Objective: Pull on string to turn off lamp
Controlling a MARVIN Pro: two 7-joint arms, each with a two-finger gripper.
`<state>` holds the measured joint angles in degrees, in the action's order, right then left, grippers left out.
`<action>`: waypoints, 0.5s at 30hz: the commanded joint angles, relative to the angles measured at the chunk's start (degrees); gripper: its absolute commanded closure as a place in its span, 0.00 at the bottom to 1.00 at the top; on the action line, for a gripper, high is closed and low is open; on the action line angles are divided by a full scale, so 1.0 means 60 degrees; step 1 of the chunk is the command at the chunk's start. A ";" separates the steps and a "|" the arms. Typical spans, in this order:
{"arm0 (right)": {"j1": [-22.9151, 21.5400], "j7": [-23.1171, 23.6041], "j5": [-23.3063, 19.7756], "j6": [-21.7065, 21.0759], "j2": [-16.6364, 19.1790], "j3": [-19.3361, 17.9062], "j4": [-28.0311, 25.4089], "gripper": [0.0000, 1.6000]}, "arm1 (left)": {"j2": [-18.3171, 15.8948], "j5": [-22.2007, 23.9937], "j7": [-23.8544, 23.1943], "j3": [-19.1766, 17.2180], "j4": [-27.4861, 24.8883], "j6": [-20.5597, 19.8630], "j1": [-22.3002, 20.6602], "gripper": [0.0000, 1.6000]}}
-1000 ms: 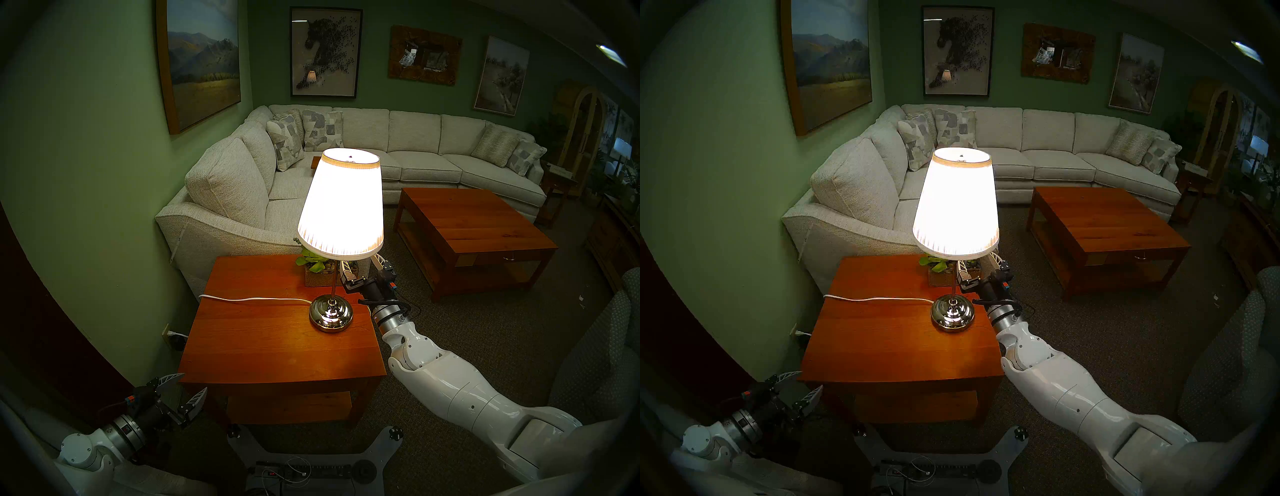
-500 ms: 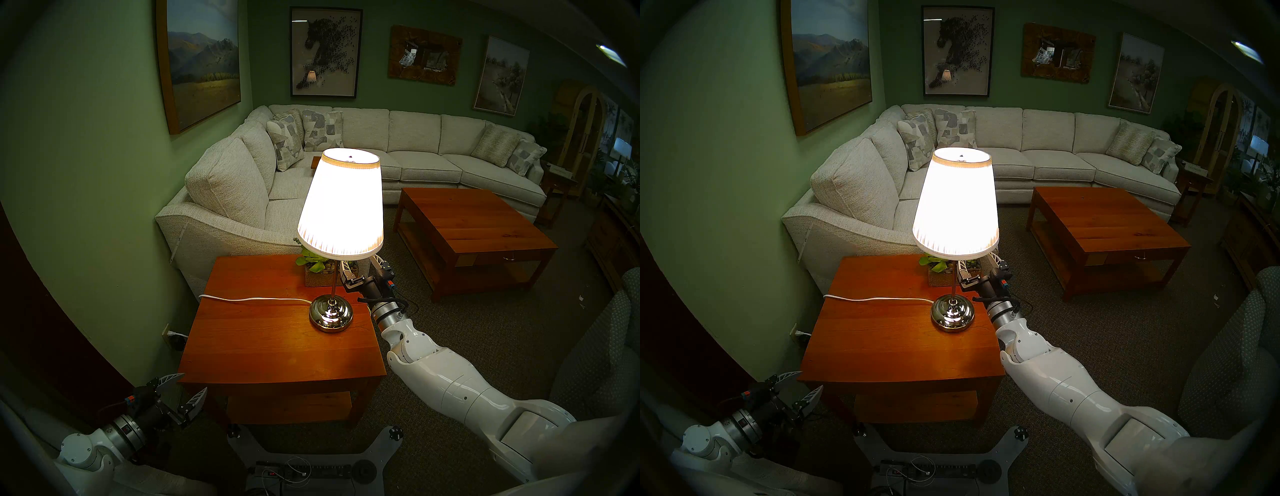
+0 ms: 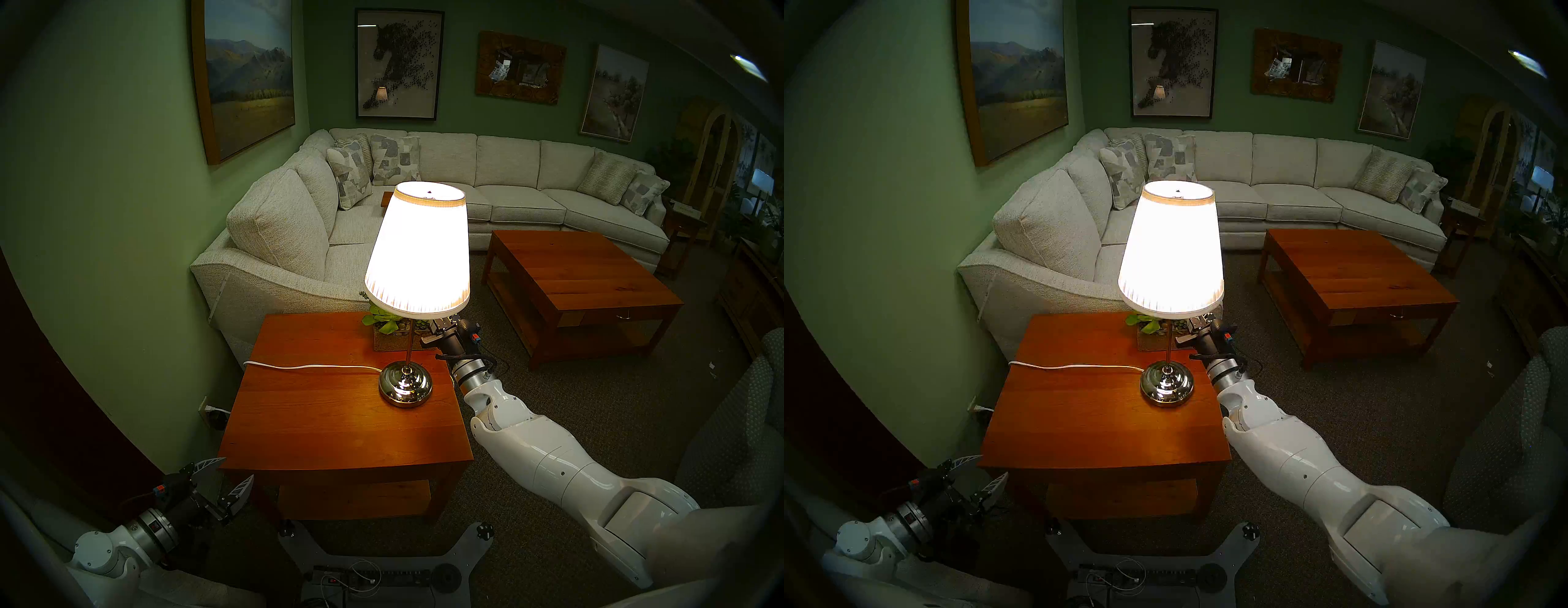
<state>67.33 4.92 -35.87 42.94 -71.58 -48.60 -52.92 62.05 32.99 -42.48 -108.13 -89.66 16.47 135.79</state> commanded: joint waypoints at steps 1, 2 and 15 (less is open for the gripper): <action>-0.0078 0.0187 0.0077 0.0520 -0.0138 0.0020 -0.0125 1.00 | -0.0016 0.0035 0.0001 -0.0078 -0.0194 0.0035 -0.0003 0.00; 0.0036 0.0175 0.0101 0.0545 -0.0107 0.0044 -0.0195 1.00 | -0.0015 0.0035 0.0001 -0.0079 -0.0196 0.0034 -0.0002 0.00; 0.0699 0.0333 0.0148 0.0821 -0.0158 0.0212 0.0034 1.00 | -0.0015 0.0034 0.0005 -0.0081 -0.0202 0.0031 0.0002 0.00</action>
<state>71.19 6.95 -35.22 46.30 -72.21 -47.30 -52.09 62.05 32.99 -42.47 -108.14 -89.71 16.45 135.80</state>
